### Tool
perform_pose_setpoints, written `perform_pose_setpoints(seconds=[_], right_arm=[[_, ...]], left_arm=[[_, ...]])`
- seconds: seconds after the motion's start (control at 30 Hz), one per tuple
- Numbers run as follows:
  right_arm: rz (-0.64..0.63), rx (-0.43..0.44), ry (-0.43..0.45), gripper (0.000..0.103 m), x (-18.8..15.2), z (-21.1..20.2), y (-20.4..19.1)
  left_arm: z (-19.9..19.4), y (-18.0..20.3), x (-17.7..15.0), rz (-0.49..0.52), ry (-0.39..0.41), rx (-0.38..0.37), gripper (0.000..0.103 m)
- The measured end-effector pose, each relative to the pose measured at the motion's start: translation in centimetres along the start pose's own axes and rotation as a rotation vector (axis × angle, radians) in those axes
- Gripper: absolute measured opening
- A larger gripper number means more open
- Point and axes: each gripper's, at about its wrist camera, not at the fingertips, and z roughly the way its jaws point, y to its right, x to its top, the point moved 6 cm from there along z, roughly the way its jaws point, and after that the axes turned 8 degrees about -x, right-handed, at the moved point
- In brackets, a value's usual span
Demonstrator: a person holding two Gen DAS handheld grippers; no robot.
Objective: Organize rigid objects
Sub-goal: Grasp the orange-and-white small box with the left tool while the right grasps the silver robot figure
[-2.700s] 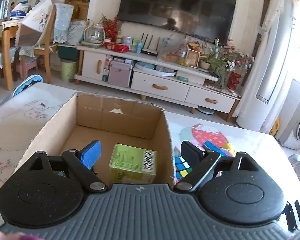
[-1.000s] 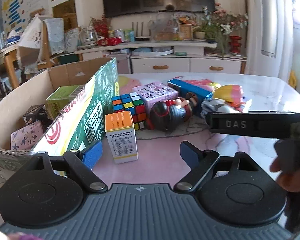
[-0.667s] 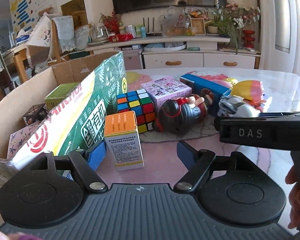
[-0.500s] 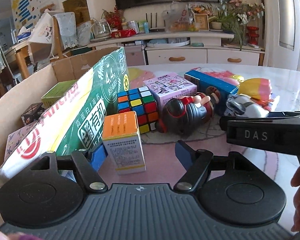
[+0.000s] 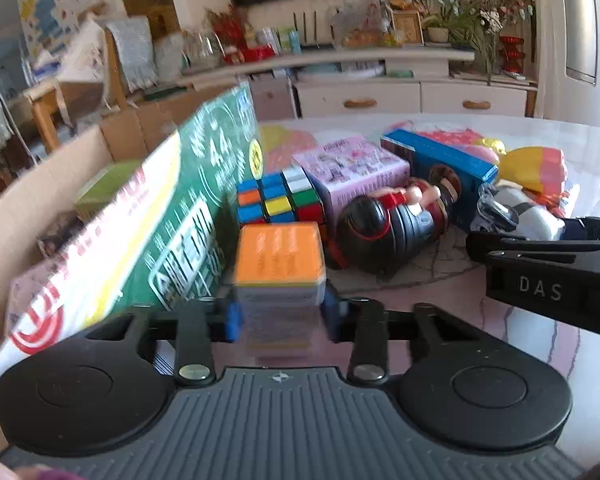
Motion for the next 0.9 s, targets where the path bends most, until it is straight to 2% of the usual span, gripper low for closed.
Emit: perform_pose_setpoints(seconds=[0.3, 0.9], right_arm=[[-0.003, -0.003, -0.005, 0.055, -0.7, -1.0, 0.0], [0.046, -0.066, -0.025, 0.055, -2.9, -4.4, -0.6]], left_arm=[[-0.5, 0.3, -0.6, -0.006, -0.006, -0.042, 0.042], [-1.5, 1.5, -1.6, -0.051, -0.046, -0.222, 0.041]])
